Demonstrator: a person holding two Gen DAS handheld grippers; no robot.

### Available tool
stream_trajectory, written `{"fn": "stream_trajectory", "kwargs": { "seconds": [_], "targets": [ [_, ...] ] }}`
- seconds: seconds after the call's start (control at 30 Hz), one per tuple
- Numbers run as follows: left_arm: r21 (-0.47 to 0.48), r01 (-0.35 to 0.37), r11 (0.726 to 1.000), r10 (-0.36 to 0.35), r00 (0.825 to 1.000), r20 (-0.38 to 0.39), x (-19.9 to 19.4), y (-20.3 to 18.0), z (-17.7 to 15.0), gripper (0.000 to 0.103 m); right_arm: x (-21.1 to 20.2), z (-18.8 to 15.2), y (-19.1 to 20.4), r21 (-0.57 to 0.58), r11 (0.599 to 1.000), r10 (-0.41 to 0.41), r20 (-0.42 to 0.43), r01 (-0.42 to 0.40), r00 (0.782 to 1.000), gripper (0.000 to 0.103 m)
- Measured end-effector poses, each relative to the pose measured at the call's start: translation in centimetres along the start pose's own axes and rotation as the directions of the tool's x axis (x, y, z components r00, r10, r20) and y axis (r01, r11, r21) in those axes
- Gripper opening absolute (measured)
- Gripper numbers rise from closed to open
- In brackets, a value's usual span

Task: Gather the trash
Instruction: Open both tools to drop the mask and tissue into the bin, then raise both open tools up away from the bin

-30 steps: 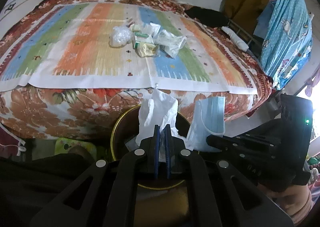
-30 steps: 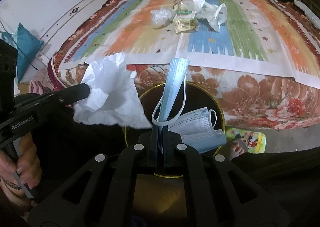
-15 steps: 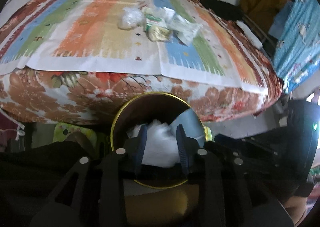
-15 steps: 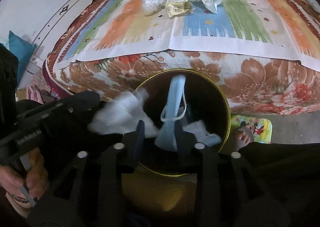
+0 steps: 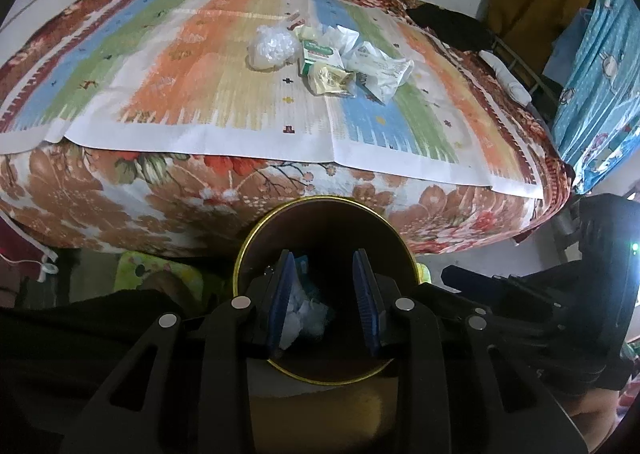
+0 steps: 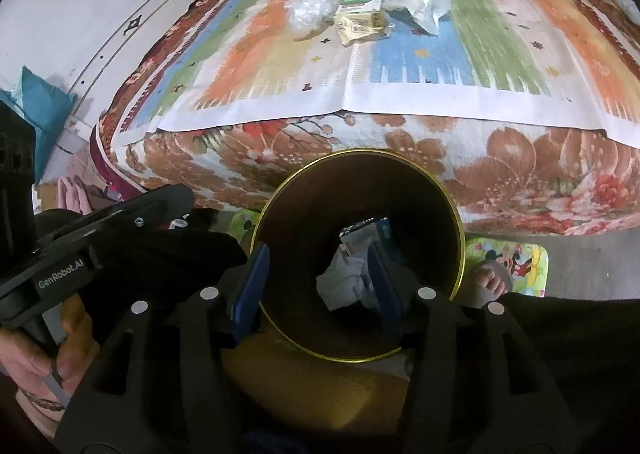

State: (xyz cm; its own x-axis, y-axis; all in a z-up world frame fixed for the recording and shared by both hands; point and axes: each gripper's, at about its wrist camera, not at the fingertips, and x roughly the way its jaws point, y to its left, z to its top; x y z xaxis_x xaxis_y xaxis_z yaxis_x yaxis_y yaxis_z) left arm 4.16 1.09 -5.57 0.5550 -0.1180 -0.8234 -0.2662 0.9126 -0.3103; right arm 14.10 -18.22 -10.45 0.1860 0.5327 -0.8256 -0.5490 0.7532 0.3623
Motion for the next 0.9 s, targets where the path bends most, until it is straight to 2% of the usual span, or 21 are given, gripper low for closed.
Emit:
{"fn": "stream_trajectory", "kwargs": {
  "seconds": [0.13,0.27,0.33,0.43,0.5,0.63,0.7,0.9],
  "targets": [
    [-0.025,0.006,1.0,-0.006,1.0,0.005,-0.2,0.5,0.5,0.03,-0.3,0.9,-0.3,0.007,1.0,0.002,0.014,-0.002,1.0,0.049],
    [-0.02,0.003,1.0,-0.003,1.0,0.031,-0.9,0.4,1.5,0.033,-0.9,2.3,-0.6,0.005,1.0,-0.007,0.038,0.006,0.999,0.055],
    [-0.001,-0.001,1.0,0.001,0.999,0.049,-1.4,0.3,2.3,0.039,-1.1,3.1,-0.7,-0.004,1.0,-0.014,0.053,0.014,0.999,0.055],
    [0.015,-0.026,1.0,0.025,0.997,0.073,-1.8,0.3,4.0,0.041,-1.5,4.8,-1.0,-0.015,1.0,-0.02,0.074,0.021,0.997,0.059],
    [0.021,-0.04,0.999,0.038,0.996,0.08,-1.8,0.4,5.1,0.044,-1.5,5.6,-1.0,-0.032,0.999,-0.028,0.071,0.03,0.997,0.067],
    [0.037,-0.078,0.996,0.074,0.992,0.098,-1.9,0.4,7.5,0.055,-1.3,7.3,-0.8,-0.074,0.994,-0.079,0.079,0.085,0.994,0.067],
    [0.043,-0.092,0.995,0.087,0.991,0.098,-1.7,0.5,8.7,0.058,-1.3,8.1,-1.1,-0.079,0.992,-0.088,0.082,0.095,0.993,0.067],
    [0.059,-0.066,0.996,0.062,0.995,0.073,-0.9,0.7,11.2,0.068,-1.2,10.4,-2.1,-0.042,0.996,-0.071,0.088,0.075,0.994,0.075]
  ]
}}
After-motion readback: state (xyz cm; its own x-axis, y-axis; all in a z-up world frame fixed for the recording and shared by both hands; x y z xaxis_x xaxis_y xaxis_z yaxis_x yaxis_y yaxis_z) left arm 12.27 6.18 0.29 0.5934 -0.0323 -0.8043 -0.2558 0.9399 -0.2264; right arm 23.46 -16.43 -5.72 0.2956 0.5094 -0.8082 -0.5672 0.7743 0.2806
